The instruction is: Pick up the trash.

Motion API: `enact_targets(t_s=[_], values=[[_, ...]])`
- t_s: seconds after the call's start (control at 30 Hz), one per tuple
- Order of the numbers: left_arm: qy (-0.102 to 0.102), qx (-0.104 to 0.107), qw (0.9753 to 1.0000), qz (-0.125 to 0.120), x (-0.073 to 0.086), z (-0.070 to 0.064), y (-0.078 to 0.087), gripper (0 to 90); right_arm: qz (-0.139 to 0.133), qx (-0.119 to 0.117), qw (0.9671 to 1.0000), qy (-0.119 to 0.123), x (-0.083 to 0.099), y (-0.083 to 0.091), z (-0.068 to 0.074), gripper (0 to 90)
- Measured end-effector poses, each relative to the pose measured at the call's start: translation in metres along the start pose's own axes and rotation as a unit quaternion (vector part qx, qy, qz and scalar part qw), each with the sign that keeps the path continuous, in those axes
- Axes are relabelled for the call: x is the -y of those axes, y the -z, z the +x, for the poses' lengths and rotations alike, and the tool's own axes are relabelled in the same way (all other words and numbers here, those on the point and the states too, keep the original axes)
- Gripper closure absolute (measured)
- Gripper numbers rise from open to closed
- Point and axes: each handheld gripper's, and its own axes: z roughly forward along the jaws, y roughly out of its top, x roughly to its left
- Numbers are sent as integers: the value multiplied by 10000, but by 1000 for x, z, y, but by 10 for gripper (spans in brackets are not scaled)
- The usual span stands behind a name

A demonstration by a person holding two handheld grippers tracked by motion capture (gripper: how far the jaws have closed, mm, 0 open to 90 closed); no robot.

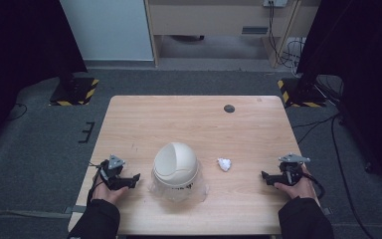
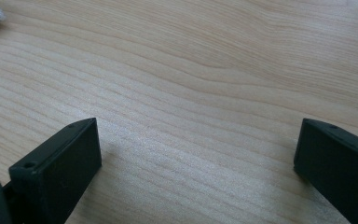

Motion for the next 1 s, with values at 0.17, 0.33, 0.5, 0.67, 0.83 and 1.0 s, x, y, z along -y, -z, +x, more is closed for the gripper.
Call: enact_targets(t_s=[0.17,0.33,0.5,0.67,0.83,1.0], values=[[80,-77,9981,-606,-8,1,17,167,-1,0,10000,8,0,0,0,10],[104,-61,9941,-1079,-16,-2,33,162,0,1,10000,3,0,0,0,10],[180,169,9892,-1443,-24,-5,46,151,0,0,10000,0,0,0,0,10],[-72,513,9811,-1867,-37,-14,69,147,-5,0,10000,14,0,0,0,10],[-263,957,9711,-2170,-48,-26,85,156,-4,-1,10000,16,0,0,0,9],[-395,1258,9639,-2314,-56,-42,92,169,-2,-1,10000,15,0,0,0,9]])
